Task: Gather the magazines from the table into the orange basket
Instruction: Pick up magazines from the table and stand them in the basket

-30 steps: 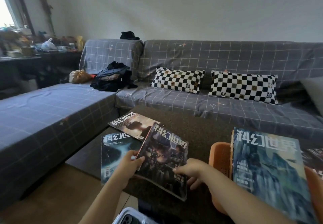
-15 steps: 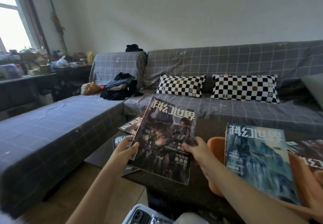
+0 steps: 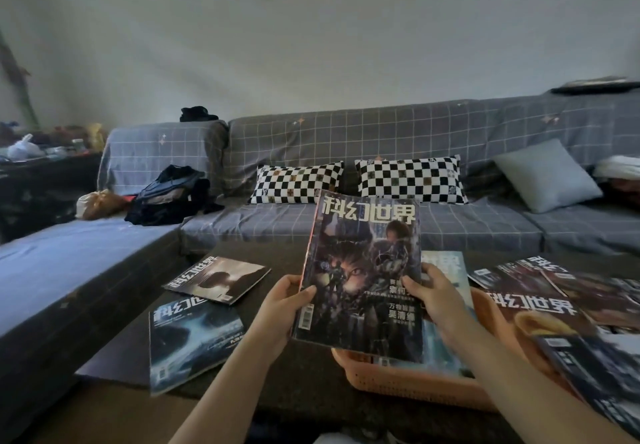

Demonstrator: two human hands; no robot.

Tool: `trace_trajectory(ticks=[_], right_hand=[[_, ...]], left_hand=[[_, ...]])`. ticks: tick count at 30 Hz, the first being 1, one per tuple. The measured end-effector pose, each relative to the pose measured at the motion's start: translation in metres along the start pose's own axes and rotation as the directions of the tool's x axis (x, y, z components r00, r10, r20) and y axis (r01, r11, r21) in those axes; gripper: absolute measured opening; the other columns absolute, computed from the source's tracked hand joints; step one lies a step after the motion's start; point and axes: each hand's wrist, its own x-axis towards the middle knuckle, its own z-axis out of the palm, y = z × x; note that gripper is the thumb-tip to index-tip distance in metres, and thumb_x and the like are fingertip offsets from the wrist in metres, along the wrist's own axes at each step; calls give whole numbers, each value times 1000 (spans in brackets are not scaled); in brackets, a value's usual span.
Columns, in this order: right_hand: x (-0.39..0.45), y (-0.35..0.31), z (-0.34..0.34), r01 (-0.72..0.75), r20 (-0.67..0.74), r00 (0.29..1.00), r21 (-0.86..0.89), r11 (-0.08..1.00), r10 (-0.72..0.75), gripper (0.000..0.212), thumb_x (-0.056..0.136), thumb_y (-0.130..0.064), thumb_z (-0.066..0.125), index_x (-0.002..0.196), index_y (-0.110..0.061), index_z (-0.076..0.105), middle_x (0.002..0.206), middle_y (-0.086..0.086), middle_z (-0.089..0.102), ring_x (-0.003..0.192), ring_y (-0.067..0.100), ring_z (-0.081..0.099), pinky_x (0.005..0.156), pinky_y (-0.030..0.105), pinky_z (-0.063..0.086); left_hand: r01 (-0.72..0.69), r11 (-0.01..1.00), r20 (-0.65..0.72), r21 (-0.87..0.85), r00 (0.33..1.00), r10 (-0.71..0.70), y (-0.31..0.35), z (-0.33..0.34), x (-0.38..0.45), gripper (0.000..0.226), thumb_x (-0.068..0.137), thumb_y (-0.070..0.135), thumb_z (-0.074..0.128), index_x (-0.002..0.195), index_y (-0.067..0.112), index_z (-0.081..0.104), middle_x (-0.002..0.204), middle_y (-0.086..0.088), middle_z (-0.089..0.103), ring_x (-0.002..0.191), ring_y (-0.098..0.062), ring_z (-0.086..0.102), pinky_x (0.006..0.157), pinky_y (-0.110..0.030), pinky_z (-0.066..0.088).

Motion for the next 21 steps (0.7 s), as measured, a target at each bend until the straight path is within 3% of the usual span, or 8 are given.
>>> trace_trajectory(ticks=[4,7,9,14,18,21], right_hand=[[7,8,-39,1,-64,998,-28,1000,-3,27,87,-20,63,113,-19,54,94,4,69,77,14,69,59,27,54],[18,20,-62,-24,-143,990,-73,997,13,36,87,-24,63,121,-20,54,108,8,66,92,24,65,81,42,53],[24,28,-72,-53,-194,981,-128,990,27,43,88,-26,62,129,-18,52,118,8,63,104,27,60,91,45,48],[38,49,-88,-48,-248,968,-323,945,-35,35,91,-24,57,125,-18,57,112,-1,65,92,14,58,79,31,43],[37,64,-93,-4,-267,955,-449,893,-130,30,93,-18,53,123,-20,55,104,-6,60,69,-3,48,60,15,40],[33,75,-94,-20,-310,939,-487,873,-151,34,92,-13,53,125,-22,50,103,-9,55,69,-6,48,54,9,33]], left_hand=[[46,998,25,29,999,-47,-14,40,13,21,89,15,65,108,13,58,102,-8,72,85,-23,73,65,-35,58],[54,997,43,50,997,-57,-25,69,22,27,87,13,66,112,20,58,106,-4,70,89,-20,73,71,-38,59],[59,995,47,86,997,-63,-35,85,26,27,87,11,66,109,24,58,102,0,72,86,-15,73,70,-35,60],[30,892,-24,451,999,-22,-59,107,36,22,85,26,69,105,28,61,104,9,68,93,-8,66,89,-40,54],[-24,791,-22,612,999,48,-62,117,36,18,82,38,70,90,43,55,83,21,64,70,11,62,59,-13,44],[-82,745,31,662,996,82,-64,119,38,26,86,32,68,86,52,51,73,26,61,66,20,58,55,-8,41]])
